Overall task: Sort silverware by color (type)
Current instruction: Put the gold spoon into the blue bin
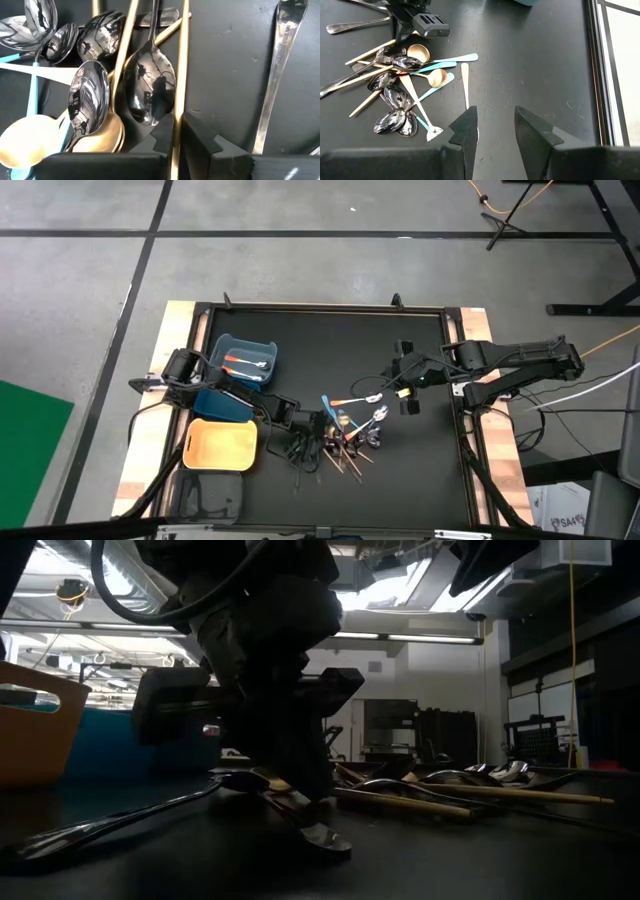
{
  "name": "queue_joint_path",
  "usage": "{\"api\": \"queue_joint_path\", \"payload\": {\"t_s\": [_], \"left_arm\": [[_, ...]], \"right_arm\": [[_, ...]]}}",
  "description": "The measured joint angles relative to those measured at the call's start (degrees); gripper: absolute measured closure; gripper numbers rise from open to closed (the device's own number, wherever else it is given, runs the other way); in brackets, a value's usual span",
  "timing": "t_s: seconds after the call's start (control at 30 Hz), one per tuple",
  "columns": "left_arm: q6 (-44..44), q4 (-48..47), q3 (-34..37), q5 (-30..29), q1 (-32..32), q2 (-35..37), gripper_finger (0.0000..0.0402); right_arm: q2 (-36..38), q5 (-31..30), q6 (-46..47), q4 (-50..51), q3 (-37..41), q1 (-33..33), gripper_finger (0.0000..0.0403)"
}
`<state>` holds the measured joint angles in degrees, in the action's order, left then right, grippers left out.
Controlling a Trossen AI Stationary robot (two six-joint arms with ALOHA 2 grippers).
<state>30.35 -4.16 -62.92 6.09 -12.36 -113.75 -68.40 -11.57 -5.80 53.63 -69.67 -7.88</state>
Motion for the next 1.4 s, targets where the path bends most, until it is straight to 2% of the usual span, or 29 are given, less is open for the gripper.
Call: {"api": "queue_joint_path", "payload": {"t_s": [0.17,0.4,0.8,1.0,1.2,1.4], "left_arm": [[-0.20,0.48,0.01,-0.43,-0.02,0.00,0.0394],[-1.38,0.84,0.13,-0.98,-0.02,1.17,0.0396],[-9.33,-3.82,0.15,-1.56,0.13,12.99,0.0396],[-11.96,-10.87,0.09,-7.91,0.24,21.91,0.0397],[-16.81,-22.30,0.07,-16.41,0.26,31.43,0.0397],[-23.55,-34.13,0.07,-22.12,0.24,39.47,0.0397]], "right_arm": [[0.00,-0.03,0.00,0.00,0.00,0.02,0.0284],[-0.02,-0.10,0.00,0.00,-0.02,0.01,0.0284],[-0.02,-0.22,-0.02,-0.13,-0.04,0.00,0.0284],[-0.02,-0.24,-0.02,-0.62,-0.04,0.00,0.0284],[-0.28,0.04,-0.02,-1.27,-0.04,0.00,0.0284],[-1.31,0.15,-0.02,-1.26,-0.04,0.00,0.0284]]}}
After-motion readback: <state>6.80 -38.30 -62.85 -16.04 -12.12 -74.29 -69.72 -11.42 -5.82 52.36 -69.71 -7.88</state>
